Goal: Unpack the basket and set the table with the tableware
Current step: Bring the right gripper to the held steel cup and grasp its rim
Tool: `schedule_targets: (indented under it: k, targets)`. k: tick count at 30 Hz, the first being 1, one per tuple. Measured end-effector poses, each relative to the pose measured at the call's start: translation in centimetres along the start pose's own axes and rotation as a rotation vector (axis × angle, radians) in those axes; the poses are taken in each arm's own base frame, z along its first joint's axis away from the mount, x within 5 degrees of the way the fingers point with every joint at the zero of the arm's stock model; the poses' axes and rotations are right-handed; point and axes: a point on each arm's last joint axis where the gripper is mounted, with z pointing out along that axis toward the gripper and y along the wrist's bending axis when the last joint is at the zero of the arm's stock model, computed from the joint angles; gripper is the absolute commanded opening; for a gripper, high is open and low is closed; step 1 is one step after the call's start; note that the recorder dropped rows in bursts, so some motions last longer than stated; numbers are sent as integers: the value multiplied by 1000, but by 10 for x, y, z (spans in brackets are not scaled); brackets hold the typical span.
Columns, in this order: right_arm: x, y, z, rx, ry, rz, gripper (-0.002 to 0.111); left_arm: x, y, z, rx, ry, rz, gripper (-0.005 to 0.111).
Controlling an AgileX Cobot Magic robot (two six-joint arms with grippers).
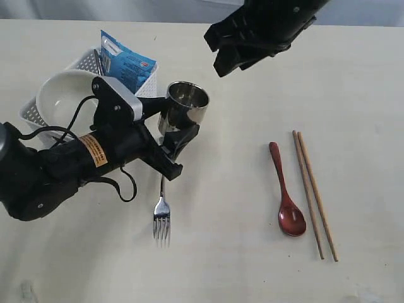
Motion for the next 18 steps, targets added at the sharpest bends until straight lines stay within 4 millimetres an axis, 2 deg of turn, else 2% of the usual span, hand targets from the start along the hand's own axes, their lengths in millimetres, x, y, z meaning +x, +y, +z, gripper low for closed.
schedule_targets:
  k: [3,8,12,18]
  targets:
    - [1,-17,-2,-104,-9,33,43,-1,-2,0,20,-4,12,0]
    - [4,-35,-12,-133,-28,45,43,-2,-5,-1,50,-6,24,0]
    - [5,-34,-11,-176,-27,20,43,-4,-6,-1,71,-14,34,0]
    - [7,-37,9,-250,-3,33,43,-4,-9,-1,94,-12,43,0]
